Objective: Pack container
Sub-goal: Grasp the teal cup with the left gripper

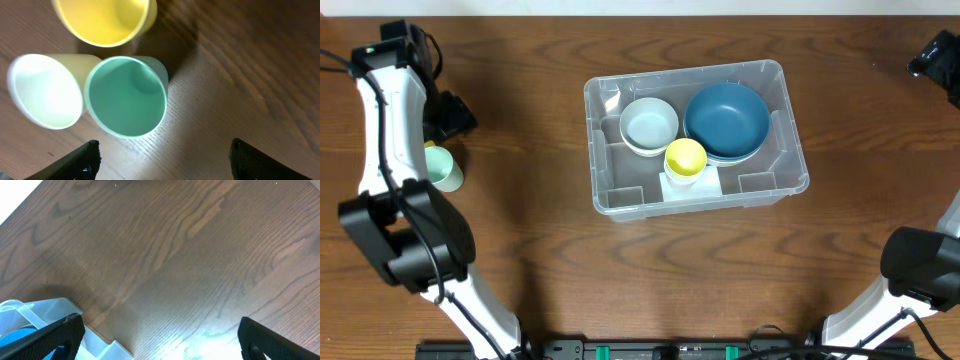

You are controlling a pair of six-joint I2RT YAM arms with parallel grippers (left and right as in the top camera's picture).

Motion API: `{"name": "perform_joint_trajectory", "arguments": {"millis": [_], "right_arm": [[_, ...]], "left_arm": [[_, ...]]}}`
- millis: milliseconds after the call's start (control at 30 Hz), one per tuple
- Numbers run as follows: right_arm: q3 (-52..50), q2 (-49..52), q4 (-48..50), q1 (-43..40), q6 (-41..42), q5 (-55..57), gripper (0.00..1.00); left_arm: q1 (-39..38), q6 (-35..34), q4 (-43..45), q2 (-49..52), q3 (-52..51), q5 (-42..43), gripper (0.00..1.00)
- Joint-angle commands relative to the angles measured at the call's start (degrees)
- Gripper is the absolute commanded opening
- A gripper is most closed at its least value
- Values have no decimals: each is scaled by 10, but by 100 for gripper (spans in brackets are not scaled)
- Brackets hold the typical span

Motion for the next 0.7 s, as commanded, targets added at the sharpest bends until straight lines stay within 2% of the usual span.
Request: {"name": "perform_joint_trajectory", "arguments": {"millis": [0,367,400,433,467,500,533,567,667], "right_arm": [[-1,5,-1,-2,9,2,99],[-1,5,-1,-2,9,2,99],[-1,5,-1,-2,9,2,99],[-1,5,-1,-2,9,2,99],[-1,5,-1,-2,9,2,99],[-1,5,-1,-2,9,2,99],[-1,5,-1,-2,9,2,99],[-1,5,-1,-2,9,2,99],[-1,5,-1,-2,9,2,99]], "left_arm": [[-3,-7,-1,39,-7,23,82],[-1,21,25,96,-7,48,82],[0,21,27,97,-7,48,75],[0,21,27,97,-7,49,62],[0,21,28,97,-7,49,39],[0,21,28,97,-7,49,27],[0,21,28,97,-7,52,11],[0,21,27,97,-7,57,6],[0,21,24,97,-7,89,6]]}}
